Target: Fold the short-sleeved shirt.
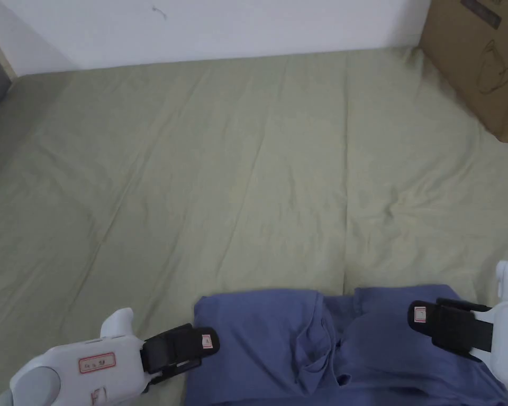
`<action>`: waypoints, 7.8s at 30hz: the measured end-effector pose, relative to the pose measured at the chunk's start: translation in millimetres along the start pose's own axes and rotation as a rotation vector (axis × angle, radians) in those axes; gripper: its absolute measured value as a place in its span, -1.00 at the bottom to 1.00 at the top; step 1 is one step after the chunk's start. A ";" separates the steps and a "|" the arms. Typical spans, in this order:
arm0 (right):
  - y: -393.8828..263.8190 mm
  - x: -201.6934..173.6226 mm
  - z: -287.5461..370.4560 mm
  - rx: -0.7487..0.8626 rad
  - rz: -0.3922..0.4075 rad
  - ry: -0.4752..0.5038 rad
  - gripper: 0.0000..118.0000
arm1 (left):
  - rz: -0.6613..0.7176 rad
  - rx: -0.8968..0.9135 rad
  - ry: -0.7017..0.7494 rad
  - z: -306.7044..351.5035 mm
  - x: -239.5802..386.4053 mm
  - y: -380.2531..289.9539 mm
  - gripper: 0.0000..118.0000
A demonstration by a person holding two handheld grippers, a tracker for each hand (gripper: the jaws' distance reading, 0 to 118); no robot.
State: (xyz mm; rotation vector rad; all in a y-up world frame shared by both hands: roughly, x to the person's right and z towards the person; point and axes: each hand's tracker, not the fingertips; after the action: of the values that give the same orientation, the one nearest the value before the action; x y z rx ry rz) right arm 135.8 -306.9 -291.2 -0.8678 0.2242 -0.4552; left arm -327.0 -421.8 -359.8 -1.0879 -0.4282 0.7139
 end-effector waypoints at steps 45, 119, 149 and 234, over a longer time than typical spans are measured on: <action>-5.6 -37.4 -11.1 0.010 0.061 0.054 -1.00 | -0.102 0.142 0.226 131.4 47.7 39.4 -0.89; -36.2 -62.7 -144.5 -0.263 0.318 -0.102 -1.00 | 0.169 -0.050 -0.203 18.3 -31.5 20.6 0.96; -1.0 -151.1 -53.5 0.296 0.344 -0.057 -1.00 | 0.011 -0.236 -0.077 16.8 -32.2 87.8 -0.56; 27.6 -166.6 107.5 0.674 0.418 -0.151 1.00 | -0.660 0.901 0.636 169.8 257.1 -46.8 1.00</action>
State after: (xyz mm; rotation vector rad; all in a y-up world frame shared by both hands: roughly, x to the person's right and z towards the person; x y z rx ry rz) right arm 36.8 -139.6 -243.7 -0.1786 0.0953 -0.0542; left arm -239.6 -142.4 -252.9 -0.2282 0.1108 -0.0809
